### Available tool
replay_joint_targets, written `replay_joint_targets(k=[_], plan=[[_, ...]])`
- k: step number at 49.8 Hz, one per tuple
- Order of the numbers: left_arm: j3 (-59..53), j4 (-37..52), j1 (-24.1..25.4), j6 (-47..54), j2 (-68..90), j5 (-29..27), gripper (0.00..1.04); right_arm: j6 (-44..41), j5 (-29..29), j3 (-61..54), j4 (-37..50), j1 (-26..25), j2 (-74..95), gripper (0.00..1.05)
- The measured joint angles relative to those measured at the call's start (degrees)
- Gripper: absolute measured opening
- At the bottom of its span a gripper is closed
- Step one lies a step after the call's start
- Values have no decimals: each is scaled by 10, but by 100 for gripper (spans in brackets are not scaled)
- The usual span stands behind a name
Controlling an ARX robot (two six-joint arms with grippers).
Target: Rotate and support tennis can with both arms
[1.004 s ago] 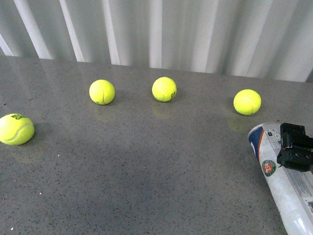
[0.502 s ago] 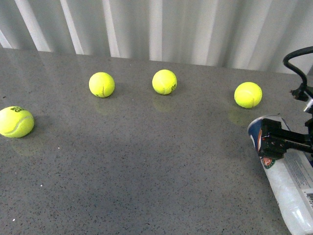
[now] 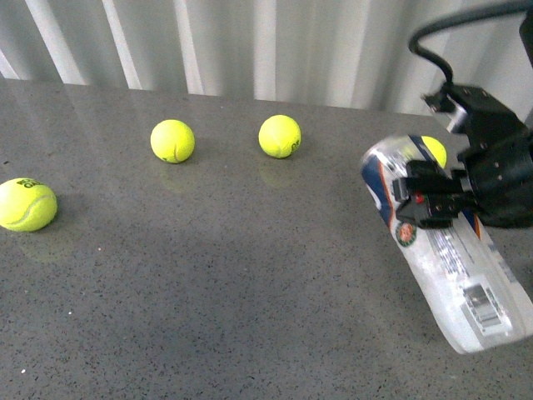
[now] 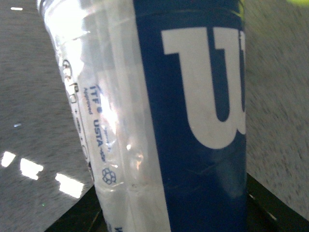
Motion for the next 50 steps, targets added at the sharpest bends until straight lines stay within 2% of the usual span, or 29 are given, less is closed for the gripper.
replay_joint_targets(k=[6,10,20,25,33,46,50], plan=[[0,0,0,0,0,0,98,-102,-23,32,5,37,-30,41],[0,0,0,0,0,0,98,-235,-42,81,-11,72,-31,34],[0,0,0,0,0,0,98,-507,-24,173,-49,123,68,22],[0,0,0,0,0,0,98,-576,-49,207,-53,138,129,16],[0,0,0,0,0,0,98,-602,-64,239,-59,161,179,12],[0,0,0,0,0,0,98,-612,-7,247,-12,174,224,10],[0,0,0,0,0,0,98,-608,-5,236,3,170,225,24]])
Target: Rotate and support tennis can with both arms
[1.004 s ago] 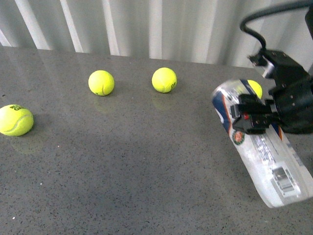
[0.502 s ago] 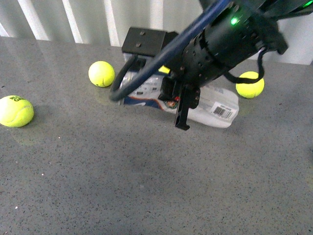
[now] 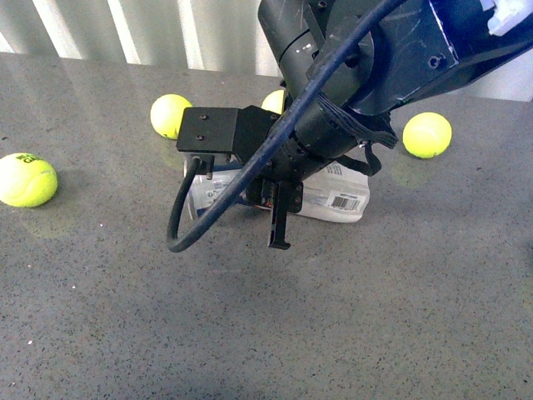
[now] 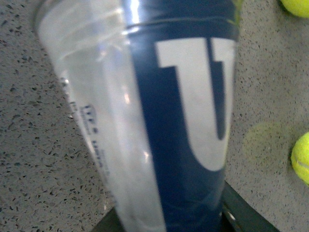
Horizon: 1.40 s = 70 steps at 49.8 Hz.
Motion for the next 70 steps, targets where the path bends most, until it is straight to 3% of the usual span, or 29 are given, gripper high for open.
replay_joint_targets(k=[20,26,39,49,55,61,70], plan=[[0,0,0,0,0,0,98,74,-34,-62,43,-13,-12,78],[0,0,0,0,0,0,98,102,-65,-90,42,-13,-50,100],[0,0,0,0,0,0,98,185,-106,-148,62,-14,-156,98],[0,0,0,0,0,0,98,318,-114,-226,136,-37,-284,98],[0,0,0,0,0,0,98,446,-46,-290,196,-72,-386,98],[0,0,0,0,0,0,98,556,96,-371,219,-116,-504,98],[0,0,0,0,0,1,98,602,118,-390,221,-128,-531,97]])
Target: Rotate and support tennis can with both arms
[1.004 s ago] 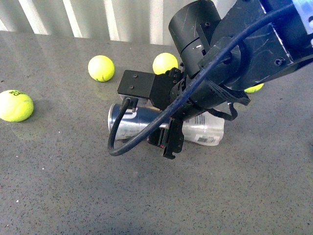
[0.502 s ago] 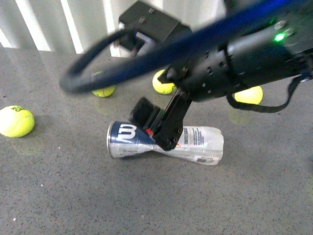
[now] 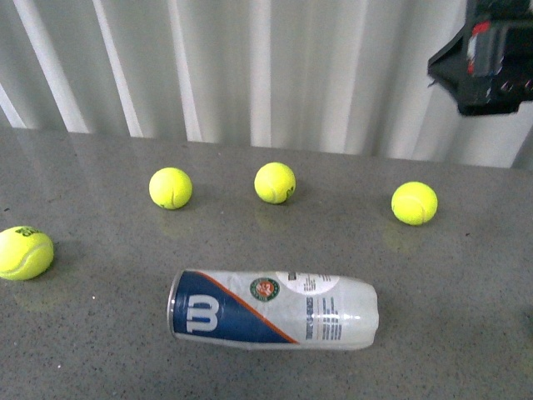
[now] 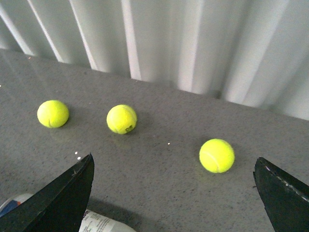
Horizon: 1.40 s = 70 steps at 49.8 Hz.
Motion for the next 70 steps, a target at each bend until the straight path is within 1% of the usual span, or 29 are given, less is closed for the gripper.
replay_joint_targets(k=[1,3,4,5,6,9,10,14,15,18,23,25,27,40,43,46,47,49,53,64,70], plan=[[0,0,0,0,0,0,98,-2,19,-8,22,4,5,95],[0,0,0,0,0,-1,98,-9,76,-38,106,7,9,89],[0,0,0,0,0,-1,98,-9,90,-47,126,7,10,87],[0,0,0,0,0,0,98,-12,112,-64,165,7,10,84],[0,0,0,0,0,-1,98,-14,125,-81,199,6,8,80],[0,0,0,0,0,-5,98,-17,132,-126,268,-6,-10,69],[0,0,0,0,0,-5,98,-17,131,-132,275,-9,-14,68],[0,0,0,0,0,-3,98,-19,117,-171,295,-26,-53,53],[0,0,0,0,0,-3,98,-19,115,-176,296,-29,-58,52],[0,0,0,0,0,-1,98,-19,104,-215,296,-50,-92,36],[0,0,0,0,0,-1,98,-19,81,-254,293,-69,-132,14],[0,0,0,0,0,-1,98,-19,72,-265,290,-74,-147,7],[0,0,0,0,0,-2,98,-21,67,-272,287,-77,-158,3],[0,0,0,0,0,-1,98,-21,37,-334,234,-114,-269,3],[0,0,0,0,0,-1,98,-21,-7,-344,214,-142,-299,3],[0,0,0,0,0,-1,98,-21,-9,-353,194,-160,-330,3],[0,0,0,0,0,-1,98,-21,-9,-360,201,-163,-331,3],[0,0,0,0,0,-1,98,-21,-10,-373,215,-164,-338,3],[0,0,0,0,0,-1,98,-21,-12,-385,194,-164,-358,3],[0,0,0,0,0,-1,98,-21,-12,-387,99,-164,-465,3],[0,0,0,0,0,-1,98,-21,-12,-387,65,-164,-501,3]])
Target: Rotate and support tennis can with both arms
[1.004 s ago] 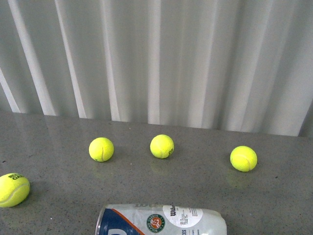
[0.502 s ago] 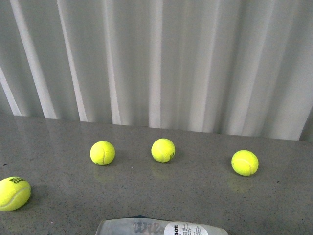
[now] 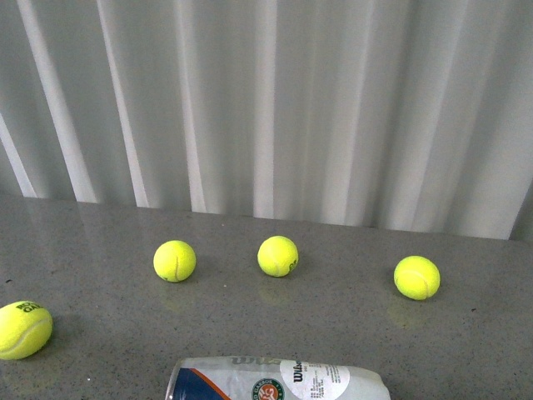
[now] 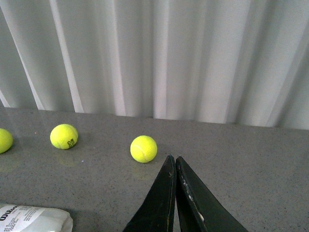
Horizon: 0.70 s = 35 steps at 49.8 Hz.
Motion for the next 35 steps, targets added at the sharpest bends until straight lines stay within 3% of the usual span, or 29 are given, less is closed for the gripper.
replay_joint_targets(k=[35], plan=[[0,0,0,0,0,0,98,0,0,0,-147,0,-151,3]])
